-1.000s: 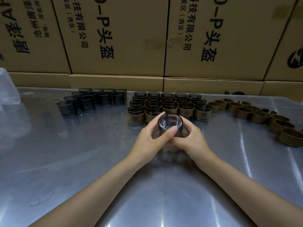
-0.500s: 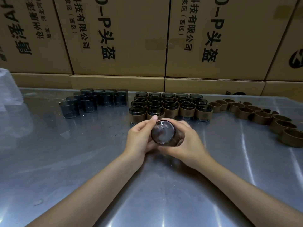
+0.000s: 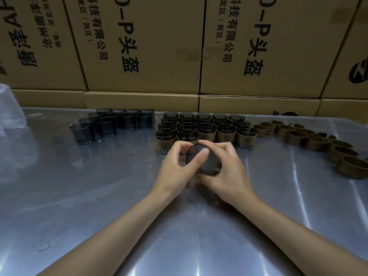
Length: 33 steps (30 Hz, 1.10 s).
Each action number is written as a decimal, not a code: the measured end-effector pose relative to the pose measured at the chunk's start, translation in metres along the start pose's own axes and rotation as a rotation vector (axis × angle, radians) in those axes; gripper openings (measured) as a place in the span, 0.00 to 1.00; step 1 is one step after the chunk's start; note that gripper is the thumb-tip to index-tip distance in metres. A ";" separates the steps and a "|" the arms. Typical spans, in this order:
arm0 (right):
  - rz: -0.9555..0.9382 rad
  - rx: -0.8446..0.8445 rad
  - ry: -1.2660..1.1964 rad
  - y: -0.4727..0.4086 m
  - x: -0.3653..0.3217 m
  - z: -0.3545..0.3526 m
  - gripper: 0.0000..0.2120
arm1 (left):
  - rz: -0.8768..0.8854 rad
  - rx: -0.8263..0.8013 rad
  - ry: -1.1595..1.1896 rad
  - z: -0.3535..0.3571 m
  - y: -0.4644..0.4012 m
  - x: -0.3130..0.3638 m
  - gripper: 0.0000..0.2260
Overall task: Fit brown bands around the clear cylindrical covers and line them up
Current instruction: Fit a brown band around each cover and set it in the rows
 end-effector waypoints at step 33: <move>0.234 -0.301 -0.820 -0.010 0.042 0.009 0.25 | -0.337 -0.292 0.395 0.008 -0.008 -0.031 0.28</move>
Point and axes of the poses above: each hand's wrist, its own y-axis away from the middle knuckle, its own z-axis out of the palm, x = y × z, the point moved 8 cm from there along -y, towards the middle knuckle, and after that the axes turned 15 degrees about -x, right-handed, at the moved point
